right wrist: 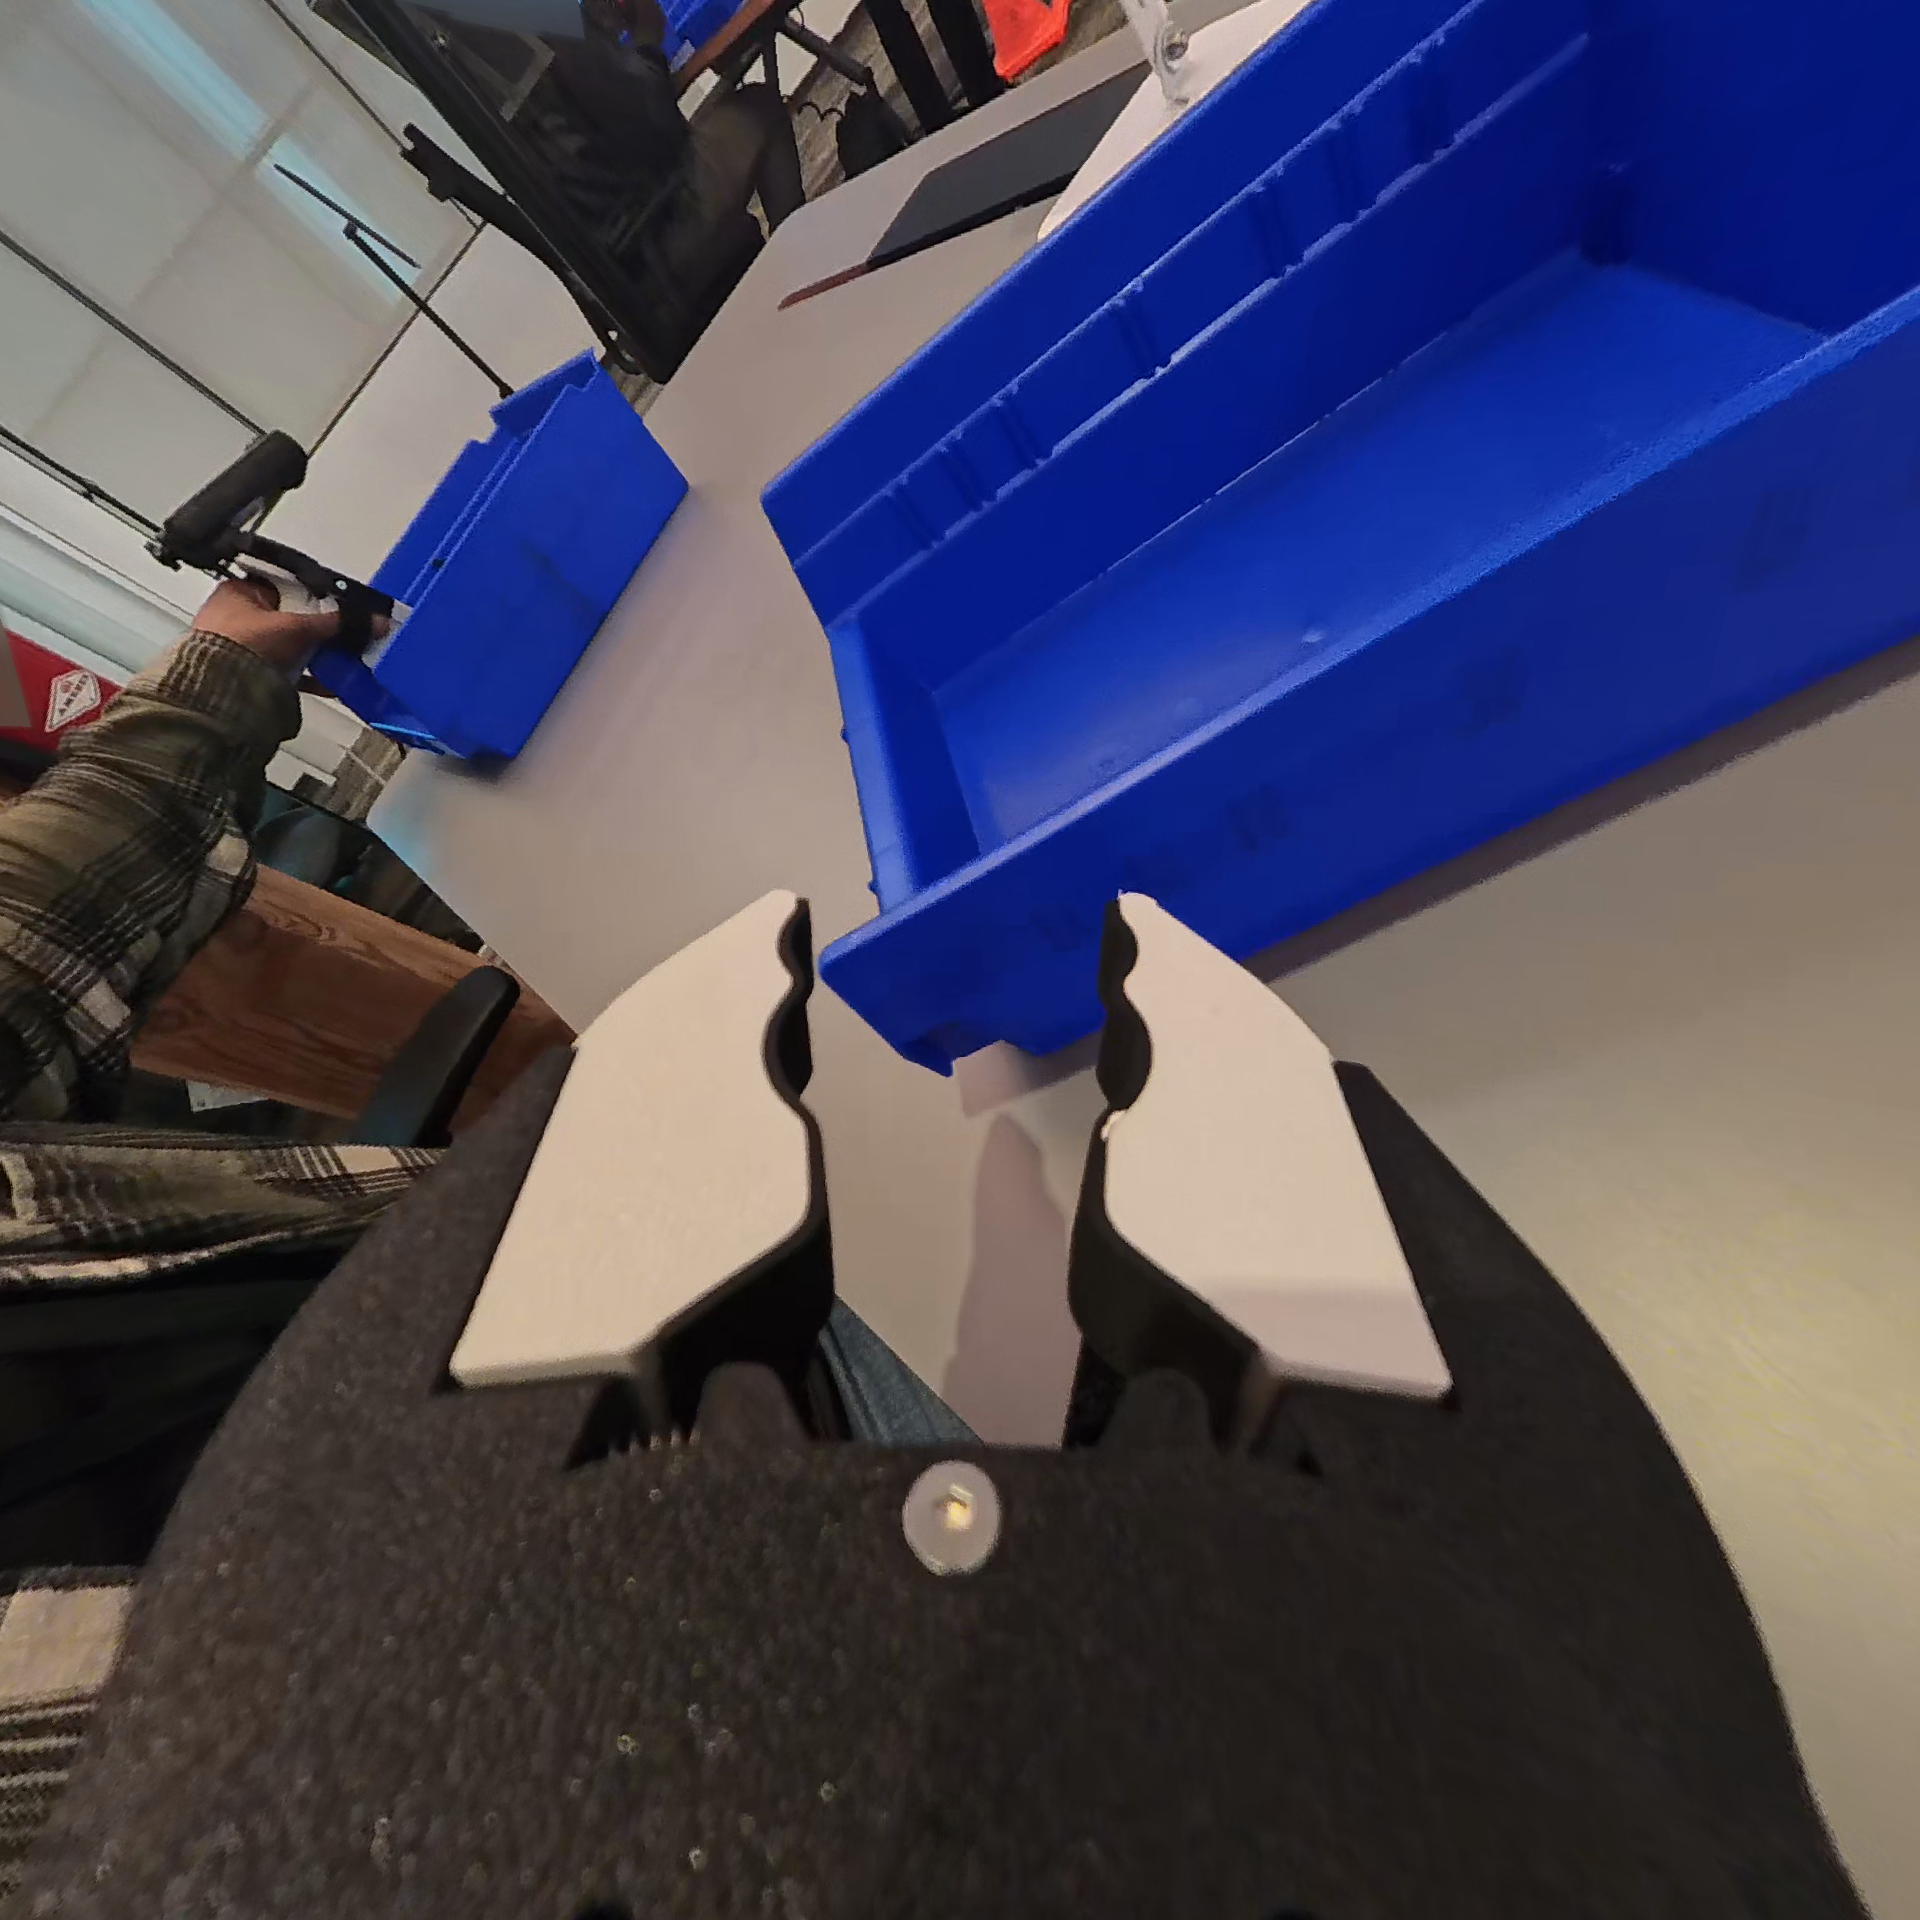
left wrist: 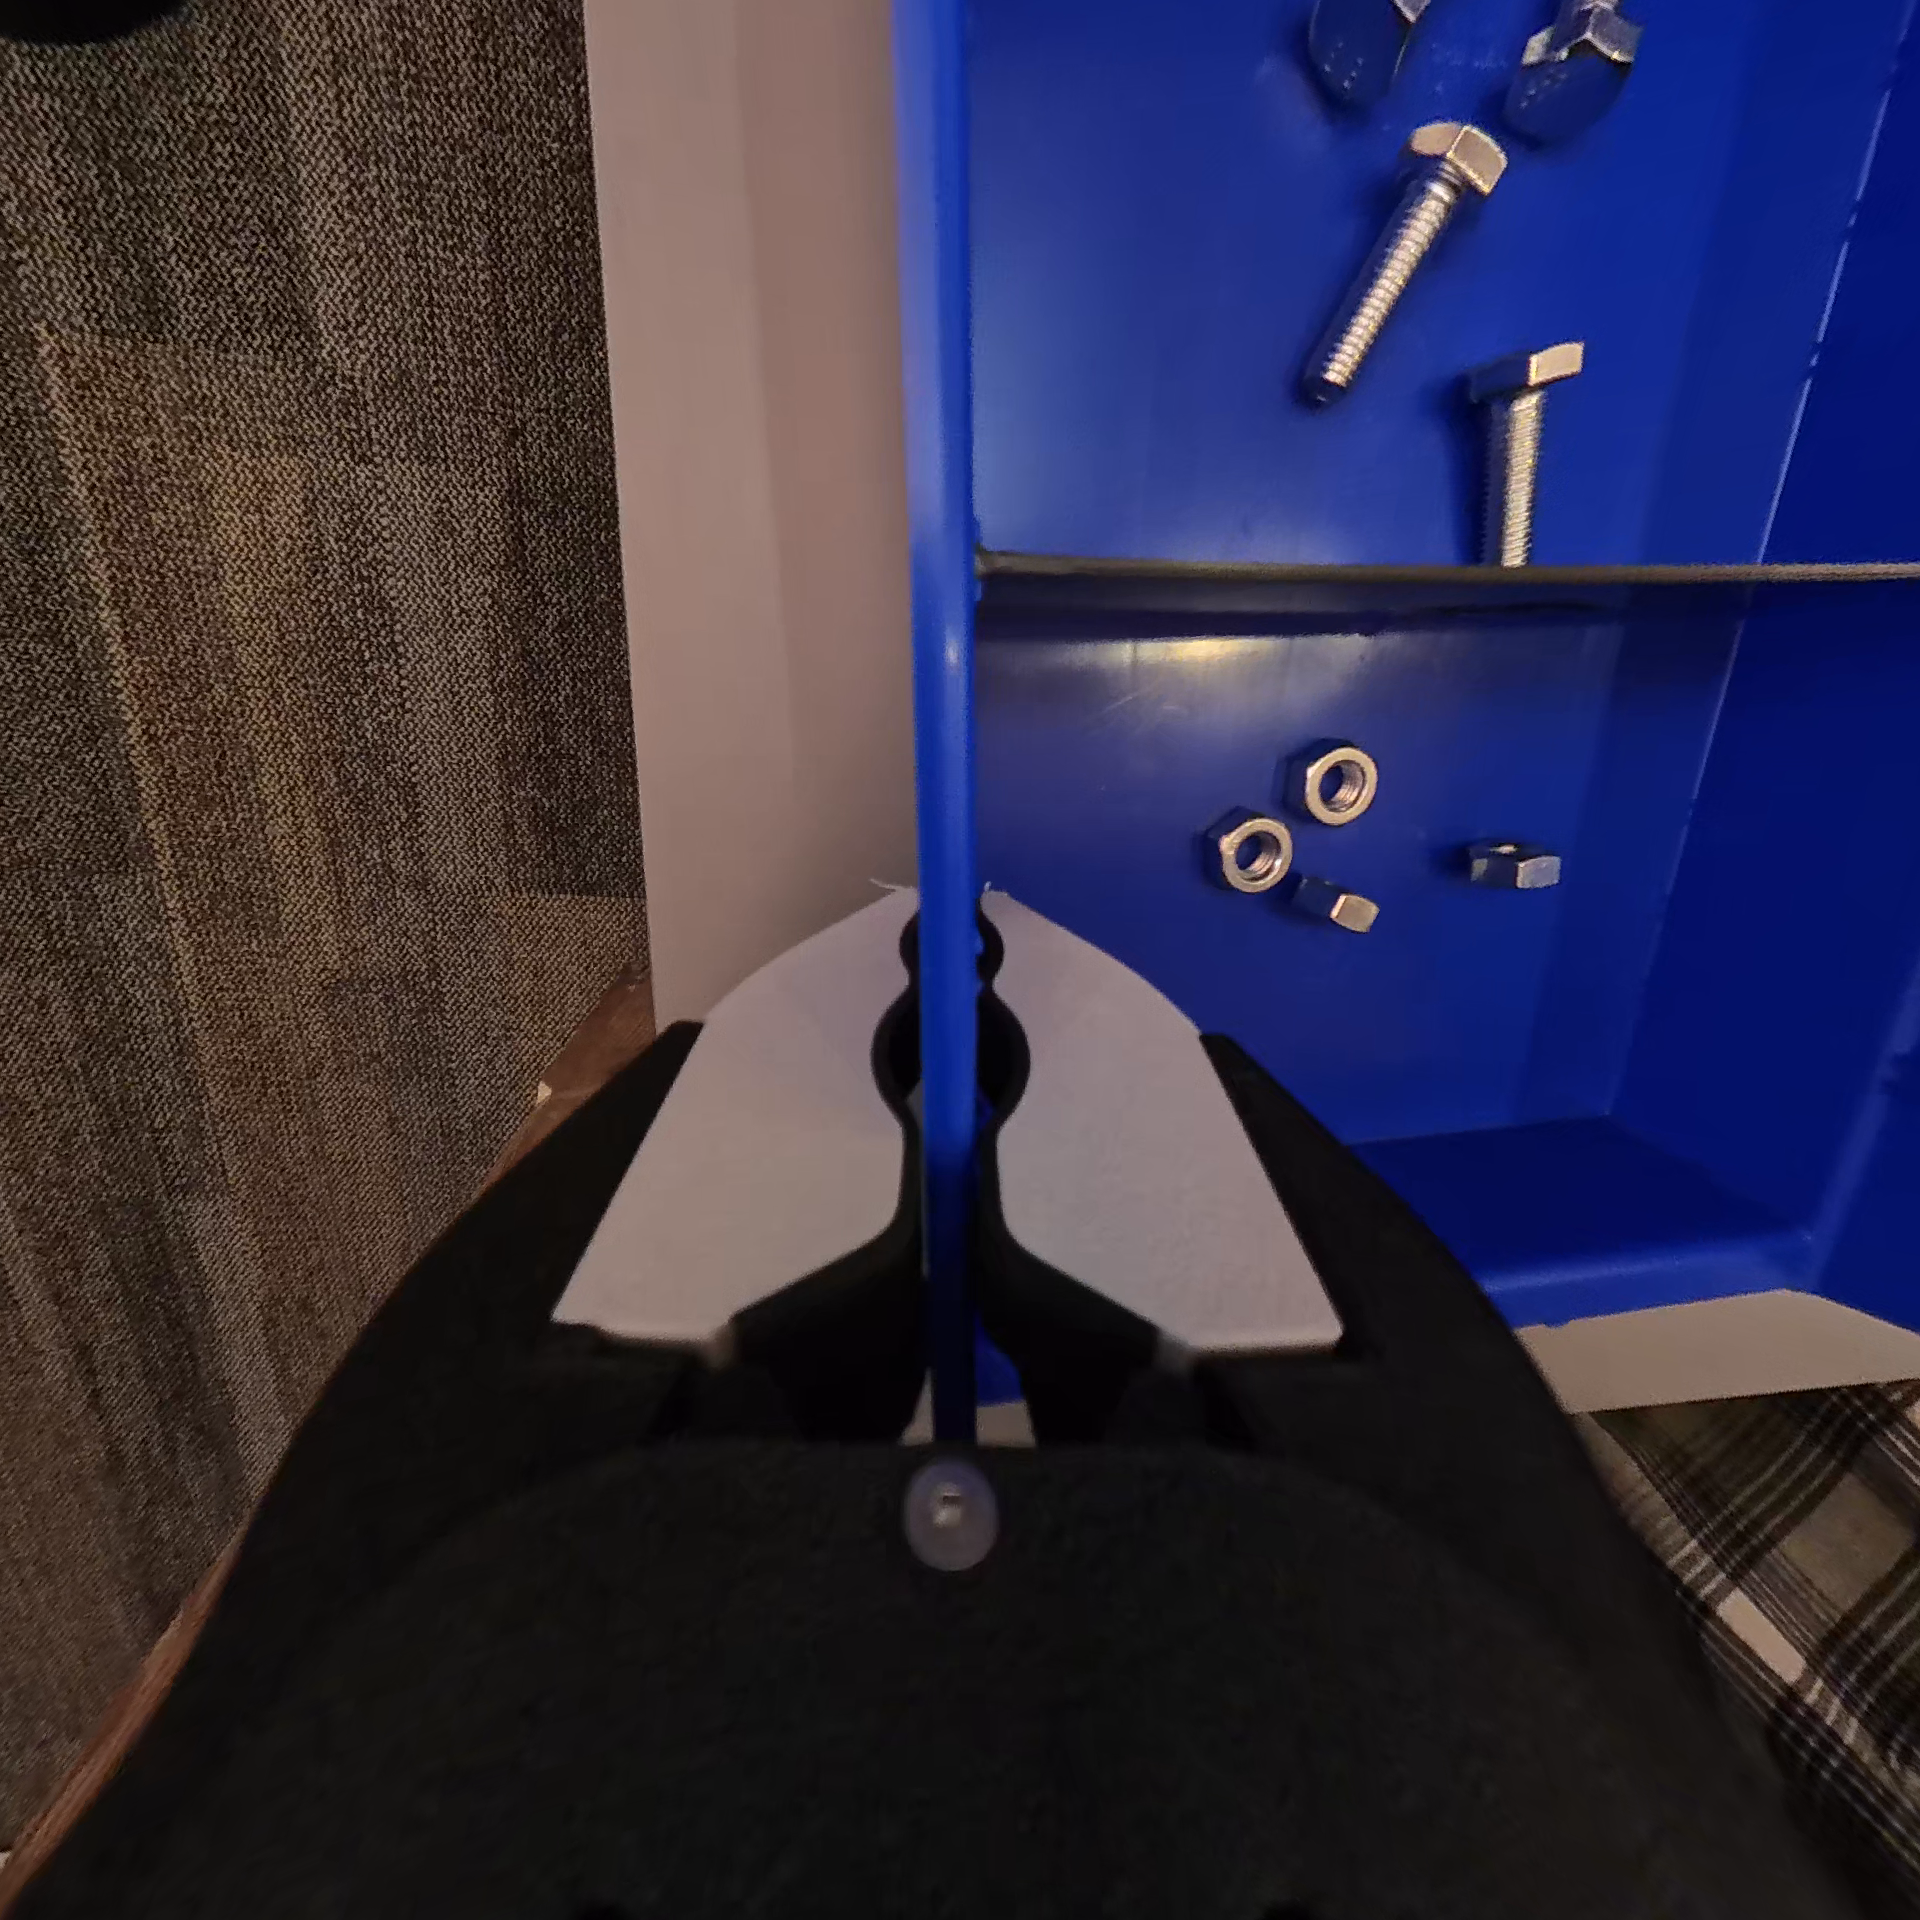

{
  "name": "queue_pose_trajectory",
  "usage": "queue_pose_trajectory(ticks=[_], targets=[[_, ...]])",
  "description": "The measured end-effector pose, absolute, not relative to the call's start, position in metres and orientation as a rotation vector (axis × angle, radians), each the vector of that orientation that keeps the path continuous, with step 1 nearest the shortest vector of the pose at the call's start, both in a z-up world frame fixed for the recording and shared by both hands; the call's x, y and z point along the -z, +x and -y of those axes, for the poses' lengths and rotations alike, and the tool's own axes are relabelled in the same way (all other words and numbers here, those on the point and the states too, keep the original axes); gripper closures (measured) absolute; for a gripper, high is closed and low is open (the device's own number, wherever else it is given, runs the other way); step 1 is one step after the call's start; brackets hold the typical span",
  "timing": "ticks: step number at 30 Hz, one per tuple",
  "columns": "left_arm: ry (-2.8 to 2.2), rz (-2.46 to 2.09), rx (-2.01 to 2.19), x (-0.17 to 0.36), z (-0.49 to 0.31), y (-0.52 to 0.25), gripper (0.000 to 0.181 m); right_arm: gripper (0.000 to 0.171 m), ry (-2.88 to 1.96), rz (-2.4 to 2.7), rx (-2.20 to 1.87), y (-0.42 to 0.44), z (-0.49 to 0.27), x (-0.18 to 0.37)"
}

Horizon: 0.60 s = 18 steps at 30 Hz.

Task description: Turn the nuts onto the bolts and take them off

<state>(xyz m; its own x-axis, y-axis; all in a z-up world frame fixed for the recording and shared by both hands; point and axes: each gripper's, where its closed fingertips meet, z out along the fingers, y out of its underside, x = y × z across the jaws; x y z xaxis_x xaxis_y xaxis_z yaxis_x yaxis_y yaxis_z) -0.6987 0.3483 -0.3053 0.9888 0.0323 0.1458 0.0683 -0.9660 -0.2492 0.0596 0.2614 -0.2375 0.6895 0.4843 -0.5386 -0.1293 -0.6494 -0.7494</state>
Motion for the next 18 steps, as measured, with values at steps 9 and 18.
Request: queue_pose_trajectory(ticks=[9, 18], targets=[[-2.871, 0.061, 0.214, 0.305, -0.353, -0.703, 0.175, 0.115, -2.083, 0.247, -0.931, 0.063, -0.261, 0.235], [-2.396, 0.091, 0.381, 0.211, -0.371, -0.694, 0.105, 0.086, -2.205, 0.035, -0.782, 0.086, -0.294, 0.208]])
